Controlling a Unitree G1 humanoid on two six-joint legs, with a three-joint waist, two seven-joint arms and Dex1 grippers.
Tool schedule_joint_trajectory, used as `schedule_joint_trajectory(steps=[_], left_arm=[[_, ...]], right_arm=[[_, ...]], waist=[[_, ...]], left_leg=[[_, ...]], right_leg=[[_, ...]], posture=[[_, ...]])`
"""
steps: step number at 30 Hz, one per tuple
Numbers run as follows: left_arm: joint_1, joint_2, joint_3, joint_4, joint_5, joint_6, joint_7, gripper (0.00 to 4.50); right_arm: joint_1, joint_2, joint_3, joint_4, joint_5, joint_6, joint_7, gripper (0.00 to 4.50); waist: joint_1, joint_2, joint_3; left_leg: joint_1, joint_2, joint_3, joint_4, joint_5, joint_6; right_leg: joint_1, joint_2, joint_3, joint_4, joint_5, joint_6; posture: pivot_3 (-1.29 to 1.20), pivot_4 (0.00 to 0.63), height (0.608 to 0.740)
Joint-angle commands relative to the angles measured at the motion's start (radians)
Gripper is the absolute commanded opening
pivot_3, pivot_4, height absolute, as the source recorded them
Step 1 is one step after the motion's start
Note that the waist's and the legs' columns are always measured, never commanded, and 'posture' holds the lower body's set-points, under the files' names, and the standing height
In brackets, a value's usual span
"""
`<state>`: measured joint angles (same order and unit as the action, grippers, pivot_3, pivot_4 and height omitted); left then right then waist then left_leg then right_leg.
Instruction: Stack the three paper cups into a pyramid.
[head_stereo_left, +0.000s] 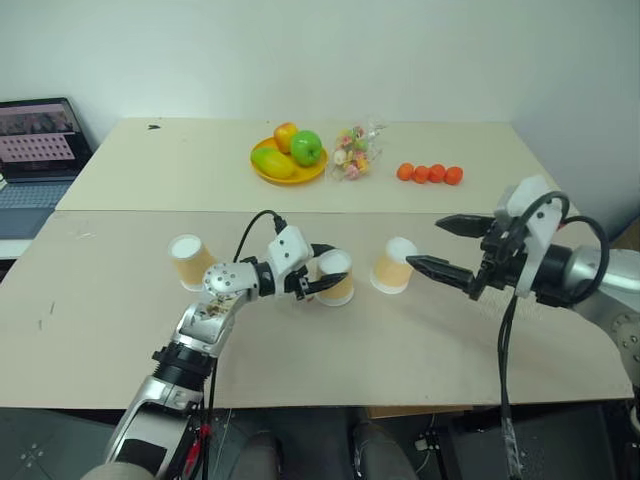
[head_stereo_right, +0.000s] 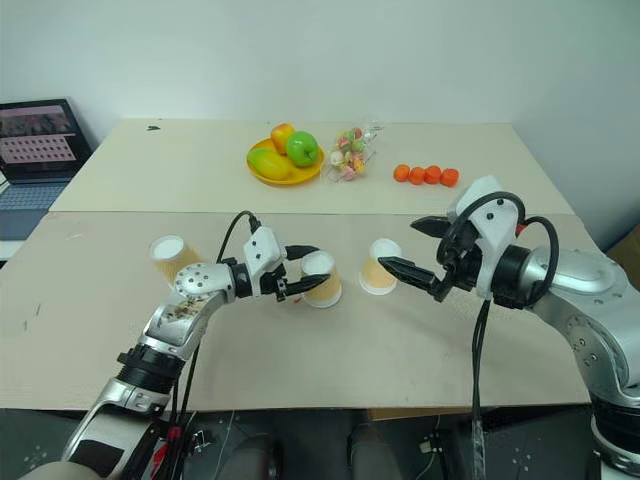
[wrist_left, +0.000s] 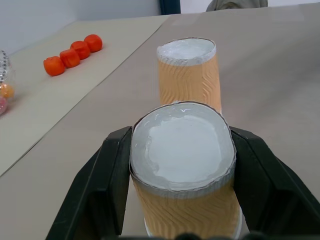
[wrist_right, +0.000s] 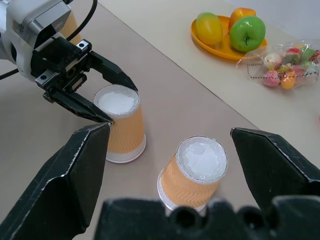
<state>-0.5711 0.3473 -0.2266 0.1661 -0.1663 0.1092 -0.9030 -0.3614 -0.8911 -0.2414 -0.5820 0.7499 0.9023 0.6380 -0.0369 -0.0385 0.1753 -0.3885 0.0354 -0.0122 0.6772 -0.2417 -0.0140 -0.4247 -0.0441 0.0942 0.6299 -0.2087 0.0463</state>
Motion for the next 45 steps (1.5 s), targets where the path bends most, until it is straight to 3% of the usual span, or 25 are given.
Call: schedule_joint_trajectory(steps=[1,8,10,13,14,22,25,33,37,40,45], left_arm=[[-0.023,-0.012,-0.023,-0.006,0.006,-0.02,-0.032,2.54],[-0.008,-0.015,-0.027,-0.015,0.001,-0.007,-0.064,2.54],[-0.007,-0.02,-0.027,-0.014,0.0,-0.003,-0.066,3.42],[-0.009,-0.023,-0.025,-0.013,0.0,-0.001,-0.067,4.37],[-0.014,-0.031,-0.018,-0.014,-0.016,0.014,-0.069,4.44],[-0.09,-0.043,0.037,-0.051,-0.085,0.078,-0.077,4.44],[-0.22,-0.048,0.17,-0.094,-0.24,0.229,-0.031,4.44],[-0.369,0.097,0.319,-0.116,-0.32,0.385,0.023,4.44],[-0.279,0.266,0.388,-0.241,-0.408,0.498,-0.056,4.44],[-0.252,0.347,0.533,-0.281,-0.548,0.685,0.025,4.44],[-0.105,0.43,0.663,-0.326,-0.431,0.679,0.239,4.44]], right_arm=[[0.005,0.001,-0.052,-0.043,0.02,0.006,-0.029,4.5],[0.019,0.0,-0.058,-0.058,0.031,0.003,-0.064,4.5],[0.022,0.0,-0.06,-0.063,0.032,0.0,-0.071,4.5],[0.027,0.0,-0.063,-0.067,0.033,-0.001,-0.076,4.5],[0.029,0.0,-0.066,-0.066,0.032,-0.002,-0.077,4.5],[0.029,-0.002,-0.062,-0.051,0.025,-0.015,-0.076,4.5],[0.029,0.0,-0.049,-0.036,0.012,-0.027,-0.067,4.5],[0.005,0.006,-0.005,0.011,-0.008,-0.055,-0.033,4.5],[-0.026,0.008,0.028,0.054,-0.019,-0.078,0.01,4.5],[-0.055,0.004,0.059,0.11,-0.057,-0.106,0.043,4.5],[-0.108,0.017,0.13,0.196,-0.107,-0.147,0.109,4.5]], waist=[[0.0,0.0,0.0],[0.0,0.0,0.0],[0.0,0.0,0.0],[0.0,0.0,0.0],[0.0,0.0,0.0],[-0.001,0.0,0.0],[0.0,0.0,0.0],[-0.009,0.001,0.0],[-0.018,0.002,0.0],[-0.015,0.001,0.001],[-0.011,0.0,0.002]], left_leg=[[0.0,0.0,0.0,0.0,0.0,0.0],[0.0,0.0,0.0,0.0,0.0,0.0],[0.0,0.0,0.0,0.0,0.0,0.0],[0.0,0.0,0.0,0.0,0.0,0.0],[0.0,0.0,0.0,0.0,0.0,0.0],[0.0,0.0,0.0,0.0,0.0,0.0],[-0.001,0.0,-0.001,0.0,0.0,0.0],[0.0,-0.001,0.0,-0.001,-0.001,0.002],[-0.001,0.0,0.0,-0.001,-0.001,0.002],[-0.001,0.0,-0.001,-0.001,-0.001,0.002],[0.001,0.0,-0.001,-0.001,-0.001,0.002]], right_leg=[[0.0,0.0,0.0,0.0,0.0,0.001],[0.0,0.0,0.0,0.0,-0.004,0.006],[0.0,0.0,0.0,0.0,-0.004,0.006],[0.0,0.0,0.0,0.0,-0.004,0.006],[0.0,0.0,0.0,0.0,-0.004,0.007],[0.0,0.0,0.0,0.0,-0.004,0.007],[0.0,0.0,0.0,0.0,-0.004,0.007],[0.0,0.0,0.002,-0.001,-0.005,0.009],[-0.002,0.001,0.002,-0.001,-0.005,0.009],[-0.002,0.0,0.001,-0.001,-0.006,0.009],[-0.001,0.001,0.001,-0.001,-0.006,0.009]], posture=[[0.0,0.15,0.734],[0.0,0.15,0.734],[0.0,0.15,0.734],[0.0,0.15,0.734],[0.0,0.15,0.734],[0.0,0.15,0.734],[0.0,0.15,0.734],[0.0,0.15,0.734],[0.0,0.15,0.734],[0.0,0.15,0.734],[0.0,0.15,0.734]])
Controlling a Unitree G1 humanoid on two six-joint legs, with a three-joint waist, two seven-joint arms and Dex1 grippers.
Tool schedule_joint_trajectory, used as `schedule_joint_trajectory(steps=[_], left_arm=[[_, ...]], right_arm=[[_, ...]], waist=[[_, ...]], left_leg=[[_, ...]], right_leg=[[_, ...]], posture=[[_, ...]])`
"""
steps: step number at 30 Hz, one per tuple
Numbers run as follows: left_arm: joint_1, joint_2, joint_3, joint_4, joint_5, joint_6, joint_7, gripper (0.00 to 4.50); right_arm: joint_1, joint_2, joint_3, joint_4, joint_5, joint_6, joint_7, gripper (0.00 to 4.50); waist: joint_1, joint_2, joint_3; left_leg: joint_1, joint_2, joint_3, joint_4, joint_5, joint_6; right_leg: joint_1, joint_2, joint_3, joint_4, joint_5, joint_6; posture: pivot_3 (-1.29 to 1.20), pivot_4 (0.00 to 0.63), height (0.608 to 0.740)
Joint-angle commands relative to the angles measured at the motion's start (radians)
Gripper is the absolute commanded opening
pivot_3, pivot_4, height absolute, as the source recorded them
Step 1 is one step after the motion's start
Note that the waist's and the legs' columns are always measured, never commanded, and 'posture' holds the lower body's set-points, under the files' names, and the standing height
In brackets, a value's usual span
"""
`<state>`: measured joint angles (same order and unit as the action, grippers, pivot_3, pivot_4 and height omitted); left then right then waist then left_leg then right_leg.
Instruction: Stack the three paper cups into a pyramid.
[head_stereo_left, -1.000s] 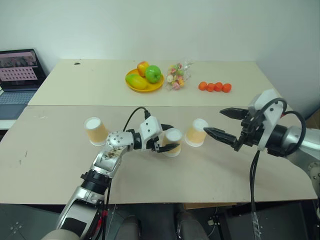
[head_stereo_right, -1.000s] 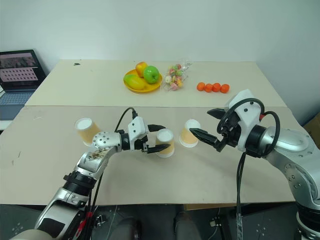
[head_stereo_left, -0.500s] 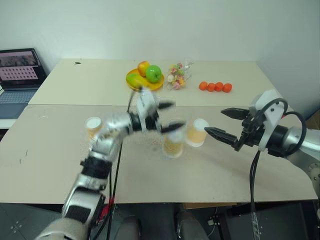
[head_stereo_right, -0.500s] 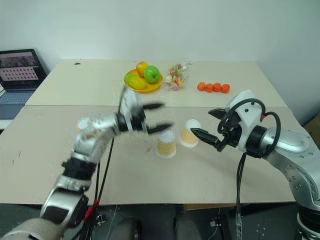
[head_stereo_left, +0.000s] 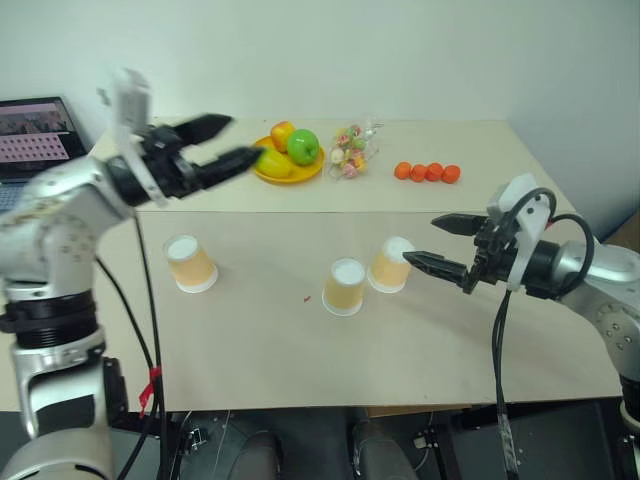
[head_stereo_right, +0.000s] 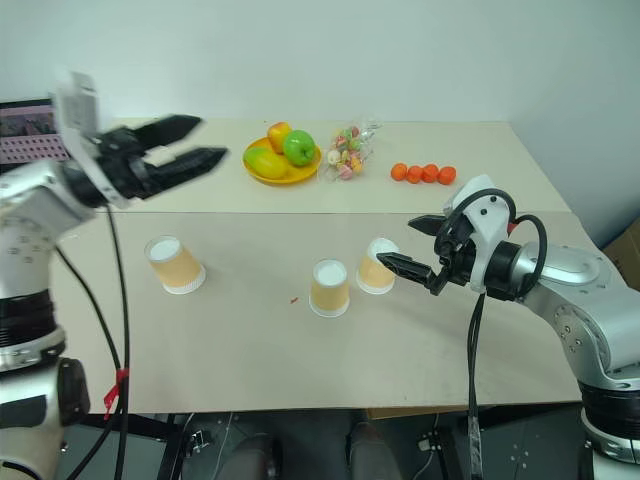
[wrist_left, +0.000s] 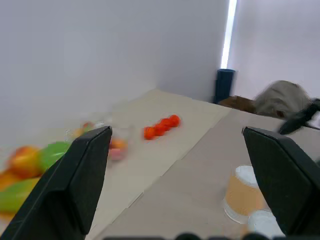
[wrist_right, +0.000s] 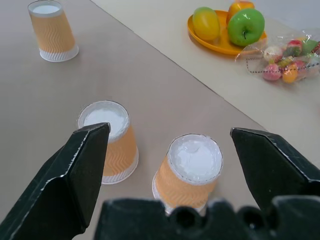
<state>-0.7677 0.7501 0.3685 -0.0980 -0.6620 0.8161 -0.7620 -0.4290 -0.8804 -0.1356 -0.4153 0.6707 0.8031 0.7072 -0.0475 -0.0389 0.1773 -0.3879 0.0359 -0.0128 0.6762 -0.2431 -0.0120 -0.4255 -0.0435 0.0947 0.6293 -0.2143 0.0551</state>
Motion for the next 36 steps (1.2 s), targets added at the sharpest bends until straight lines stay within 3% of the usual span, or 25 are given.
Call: schedule_joint_trajectory(steps=[1,4,6,10,17,25,36], left_arm=[[0.161,0.024,0.098,-0.1,0.085,-0.053,0.124,4.44],[0.279,-0.062,0.231,-0.224,-0.021,-0.043,0.194,4.44],[0.424,-0.106,0.255,-0.323,0.024,-0.091,0.221,4.44],[0.661,-0.165,0.254,-0.436,0.103,-0.202,0.237,4.44],[0.841,-0.254,0.208,-0.456,0.183,-0.356,0.267,4.44],[0.885,-0.321,0.112,-0.327,0.279,-0.456,0.322,4.44],[0.706,-0.342,-0.009,-0.053,0.361,-0.57,0.349,4.44]], right_arm=[[-0.059,0.012,0.04,0.048,-0.035,-0.057,0.058,4.5],[-0.107,0.018,0.072,0.091,-0.054,-0.073,0.106,4.5],[-0.149,0.011,0.087,0.12,-0.049,-0.075,0.159,4.5],[-0.227,-0.001,0.083,0.163,-0.015,-0.042,0.244,4.5],[-0.313,-0.017,0.087,0.176,0.019,0.017,0.31,4.5],[-0.345,-0.016,0.085,0.157,0.008,0.055,0.283,4.5],[-0.278,-0.073,-0.01,0.089,0.031,0.097,0.248,4.5]], waist=[[0.0,0.0,0.0],[0.002,0.0,0.0],[0.006,-0.004,0.002],[0.005,-0.004,0.002],[0.012,-0.004,0.002],[0.008,-0.003,0.002],[0.012,-0.003,0.002]], left_leg=[[0.0,0.0,0.0,0.0,0.0,0.0],[0.0,0.0,0.001,0.0,0.0,0.0],[-0.002,0.001,0.0,0.0,0.0,0.0],[-0.002,0.001,0.001,0.0,-0.001,-0.001],[-0.001,0.001,0.001,0.0,0.0,-0.001],[0.0,0.001,0.003,0.0,0.0,-0.001],[-0.001,0.001,0.002,0.0,0.0,-0.001]], right_leg=[[0.0,0.0,0.0,0.0,0.0,0.0],[0.0,-0.001,0.0,0.0,0.001,-0.002],[-0.001,-0.001,-0.001,0.0,0.005,-0.008],[-0.001,-0.001,0.0,-0.002,0.005,-0.009],[0.0,-0.001,-0.001,-0.002,0.006,-0.01],[0.0,0.0,0.0,-0.002,0.006,-0.01],[0.0,0.0,-0.001,-0.001,0.006,-0.01]], posture=[[0.0,0.15,0.734],[0.0,0.15,0.734],[0.0,0.15,0.734],[0.0,0.15,0.734],[0.0,0.15,0.734],[0.0,0.15,0.734],[0.0,0.15,0.734]])
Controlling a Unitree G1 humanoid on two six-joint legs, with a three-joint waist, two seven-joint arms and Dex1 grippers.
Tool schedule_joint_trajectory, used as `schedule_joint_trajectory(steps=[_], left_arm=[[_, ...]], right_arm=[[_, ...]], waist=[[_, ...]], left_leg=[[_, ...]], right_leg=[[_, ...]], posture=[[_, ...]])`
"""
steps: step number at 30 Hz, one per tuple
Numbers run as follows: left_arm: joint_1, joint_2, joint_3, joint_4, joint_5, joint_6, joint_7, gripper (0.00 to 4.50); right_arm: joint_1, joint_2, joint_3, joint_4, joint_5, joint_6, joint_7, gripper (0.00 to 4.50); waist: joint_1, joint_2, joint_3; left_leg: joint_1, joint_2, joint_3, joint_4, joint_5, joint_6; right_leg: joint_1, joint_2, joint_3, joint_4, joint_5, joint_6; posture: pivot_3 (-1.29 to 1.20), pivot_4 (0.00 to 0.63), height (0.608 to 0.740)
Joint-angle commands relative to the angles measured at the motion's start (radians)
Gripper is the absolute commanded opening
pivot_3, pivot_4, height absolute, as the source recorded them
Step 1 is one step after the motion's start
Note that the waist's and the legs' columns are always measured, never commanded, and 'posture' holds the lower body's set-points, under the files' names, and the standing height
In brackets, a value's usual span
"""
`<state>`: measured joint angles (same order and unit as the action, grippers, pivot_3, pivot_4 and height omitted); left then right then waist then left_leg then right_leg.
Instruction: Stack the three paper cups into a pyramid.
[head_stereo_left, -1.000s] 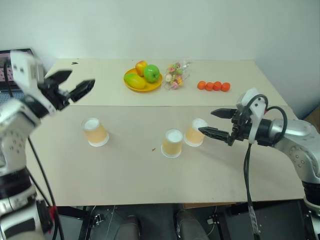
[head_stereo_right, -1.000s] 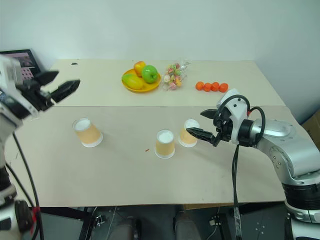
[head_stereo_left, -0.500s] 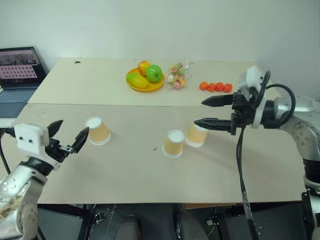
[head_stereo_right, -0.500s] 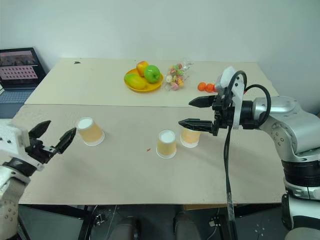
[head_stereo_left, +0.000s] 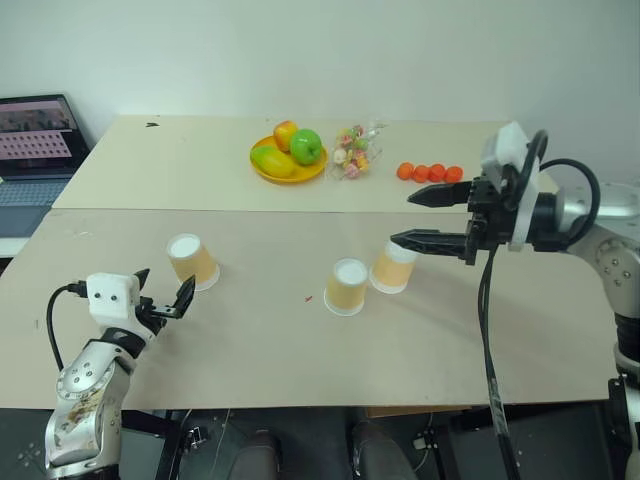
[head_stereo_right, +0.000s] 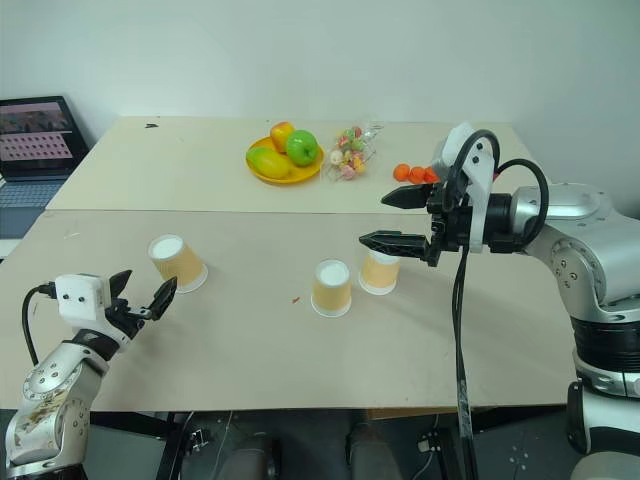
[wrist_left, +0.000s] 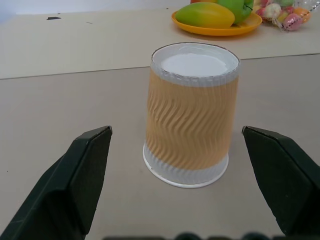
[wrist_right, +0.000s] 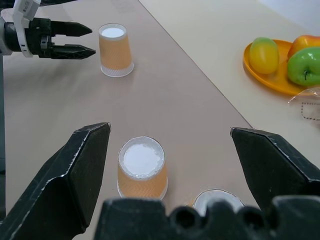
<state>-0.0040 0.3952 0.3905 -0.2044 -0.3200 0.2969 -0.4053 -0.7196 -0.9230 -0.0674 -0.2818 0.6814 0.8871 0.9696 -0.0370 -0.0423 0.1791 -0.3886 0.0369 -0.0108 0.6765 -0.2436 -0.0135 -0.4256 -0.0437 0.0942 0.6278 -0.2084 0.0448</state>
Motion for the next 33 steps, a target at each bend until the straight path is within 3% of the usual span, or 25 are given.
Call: schedule_joint_trajectory(steps=[1,18,21,24,29,33], left_arm=[[-0.075,0.014,-0.039,0.07,0.022,-0.059,-0.013,4.44],[-0.274,0.035,-0.092,0.255,0.044,-0.157,-0.032,4.44],[-0.262,0.03,-0.09,0.255,0.038,-0.155,-0.035,3.73],[-0.262,0.029,-0.092,0.245,0.036,-0.147,-0.033,2.7],[-0.284,0.031,-0.104,0.21,0.02,-0.122,-0.046,2.7],[-0.316,0.069,-0.182,0.157,0.02,-0.056,-0.126,2.7]], right_arm=[[0.022,-0.035,-0.089,-0.051,0.025,0.015,-0.018,4.5],[0.121,-0.06,-0.177,-0.156,0.083,0.048,-0.096,4.5],[0.126,-0.058,-0.172,-0.159,0.079,0.04,-0.111,4.5],[0.126,-0.059,-0.171,-0.159,0.085,0.04,-0.116,4.5],[0.123,-0.057,-0.166,-0.156,0.084,0.036,-0.12,4.5],[0.127,-0.054,-0.166,-0.157,0.083,0.033,-0.126,4.5]], waist=[[0.003,0.0,0.0],[-0.005,0.0,0.0],[-0.004,0.0,0.0],[-0.004,0.0,0.0],[-0.004,0.0,0.0],[-0.001,0.0,0.0]], left_leg=[[0.0,0.0,0.0,0.0,0.0,0.0],[-0.001,0.0,0.0,0.0,0.0,0.0],[-0.001,0.0,0.0,0.0,0.0,0.0],[-0.001,0.0,0.0,0.0,0.0,0.0],[-0.001,0.0,0.0,0.0,0.0,0.0],[-0.001,0.0,0.0,0.0,0.0,0.0]], right_leg=[[0.0,0.0,0.0,0.0,0.0,0.0],[0.0,0.0,0.0,0.0,0.0,0.0],[0.0,0.0,0.0,0.0,0.0,0.0],[0.0,0.0,0.0,0.0,0.0,0.0],[0.0,0.0,0.0,0.0,0.0,0.0],[0.0,0.0,0.0,0.0,0.0,0.0]], posture=[[0.0,0.15,0.734],[0.0,0.15,0.734],[0.0,0.15,0.734],[0.0,0.15,0.734],[0.0,0.15,0.734],[0.0,0.15,0.734]])
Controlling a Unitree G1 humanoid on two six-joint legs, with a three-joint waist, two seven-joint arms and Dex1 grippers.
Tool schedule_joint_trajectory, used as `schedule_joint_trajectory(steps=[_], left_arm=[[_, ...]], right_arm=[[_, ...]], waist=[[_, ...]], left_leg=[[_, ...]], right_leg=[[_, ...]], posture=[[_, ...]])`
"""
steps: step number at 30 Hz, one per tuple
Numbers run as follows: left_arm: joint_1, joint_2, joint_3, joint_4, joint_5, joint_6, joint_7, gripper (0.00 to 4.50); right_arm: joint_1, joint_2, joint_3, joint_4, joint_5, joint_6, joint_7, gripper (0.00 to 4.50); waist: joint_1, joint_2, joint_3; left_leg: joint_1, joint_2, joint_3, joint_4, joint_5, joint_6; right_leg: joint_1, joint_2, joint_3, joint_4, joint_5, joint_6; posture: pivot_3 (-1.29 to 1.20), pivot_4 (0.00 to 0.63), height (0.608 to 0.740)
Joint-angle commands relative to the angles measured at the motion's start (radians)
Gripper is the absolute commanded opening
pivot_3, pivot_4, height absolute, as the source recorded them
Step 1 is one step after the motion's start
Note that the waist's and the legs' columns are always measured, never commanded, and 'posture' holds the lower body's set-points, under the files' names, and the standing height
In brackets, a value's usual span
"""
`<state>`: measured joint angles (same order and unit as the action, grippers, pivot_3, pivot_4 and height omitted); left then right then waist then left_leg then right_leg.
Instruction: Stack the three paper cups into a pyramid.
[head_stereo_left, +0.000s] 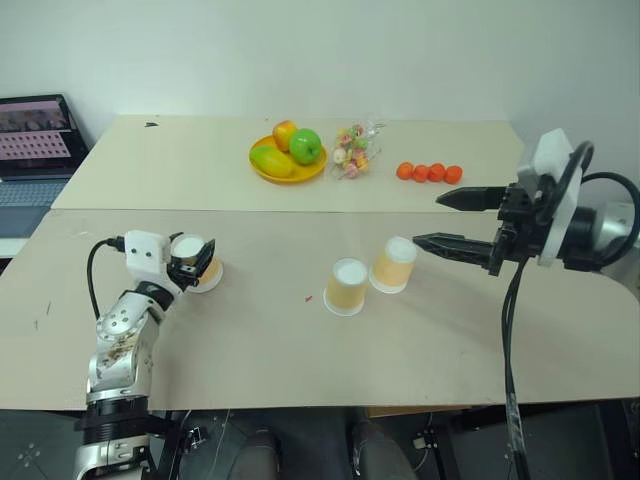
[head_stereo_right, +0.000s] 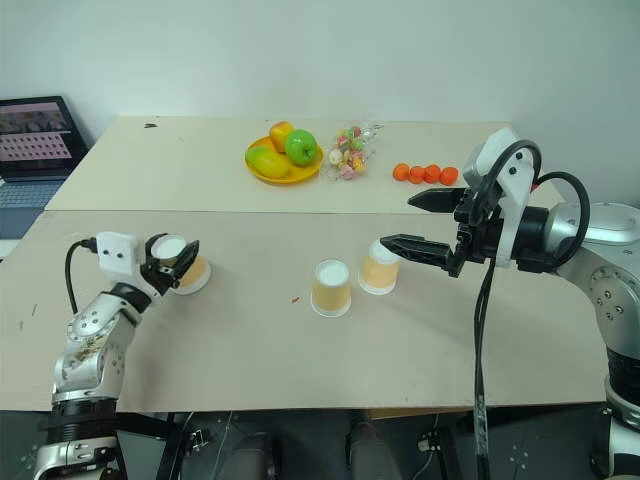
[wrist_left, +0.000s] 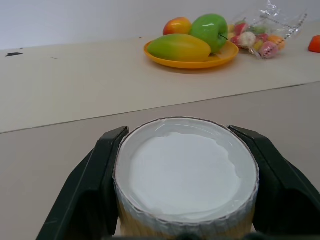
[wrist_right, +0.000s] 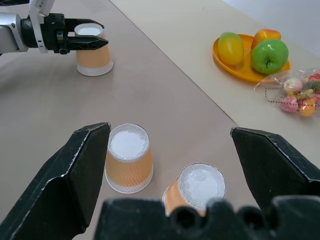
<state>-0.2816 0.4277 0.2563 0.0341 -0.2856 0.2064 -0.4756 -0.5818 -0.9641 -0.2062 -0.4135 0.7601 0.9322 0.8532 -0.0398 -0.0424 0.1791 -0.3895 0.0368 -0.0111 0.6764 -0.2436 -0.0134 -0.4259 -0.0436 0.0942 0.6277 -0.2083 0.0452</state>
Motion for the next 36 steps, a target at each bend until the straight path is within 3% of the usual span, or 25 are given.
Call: schedule_joint_trajectory(steps=[1,12,15,26,36], left_arm=[[-0.042,0.053,-0.079,-0.098,-0.01,0.051,-0.089,2.7],[-0.003,0.146,-0.236,-0.194,-0.054,0.011,-0.395,2.7],[-0.03,0.127,-0.277,-0.154,-0.037,-0.018,-0.425,2.7],[-0.066,0.015,-0.395,-0.034,0.036,-0.158,-0.444,2.7],[-0.116,-0.05,-0.406,0.066,0.056,-0.203,-0.431,2.7]], right_arm=[[-0.009,-0.012,-0.028,-0.028,0.006,-0.012,-0.013,4.5],[0.055,-0.007,-0.085,-0.088,0.039,0.004,-0.076,4.5],[0.071,-0.011,-0.101,-0.101,0.041,0.007,-0.096,4.5],[0.13,-0.048,-0.191,-0.174,0.103,0.062,-0.158,4.5],[0.151,-0.097,-0.255,-0.206,0.159,0.113,-0.193,4.5]], waist=[[0.003,0.0,0.0],[-0.002,0.0,0.0],[-0.001,0.0,0.0],[0.007,0.001,0.0],[0.023,0.002,-0.001]], left_leg=[[0.0,0.0,0.0,0.0,0.0,0.0],[0.0,0.0,0.0,-0.001,0.0,0.0],[0.0,0.0,0.0,0.0,0.0,0.0],[0.0,0.0,0.001,0.0,0.0,0.0],[0.001,0.0,0.001,0.0,0.0,0.0]], right_leg=[[0.0,0.0,0.0,0.0,0.0,0.0],[-0.001,0.0,0.0,0.0,0.0,0.0],[0.0,0.0,0.0,0.0,-0.004,0.007],[0.0,0.0,0.001,0.0,-0.004,0.007],[0.001,0.0,0.001,0.0,-0.005,0.008]], posture=[[0.0,0.15,0.734],[0.0,0.15,0.734],[0.0,0.15,0.734],[0.0,0.15,0.734],[0.0,0.15,0.734]])
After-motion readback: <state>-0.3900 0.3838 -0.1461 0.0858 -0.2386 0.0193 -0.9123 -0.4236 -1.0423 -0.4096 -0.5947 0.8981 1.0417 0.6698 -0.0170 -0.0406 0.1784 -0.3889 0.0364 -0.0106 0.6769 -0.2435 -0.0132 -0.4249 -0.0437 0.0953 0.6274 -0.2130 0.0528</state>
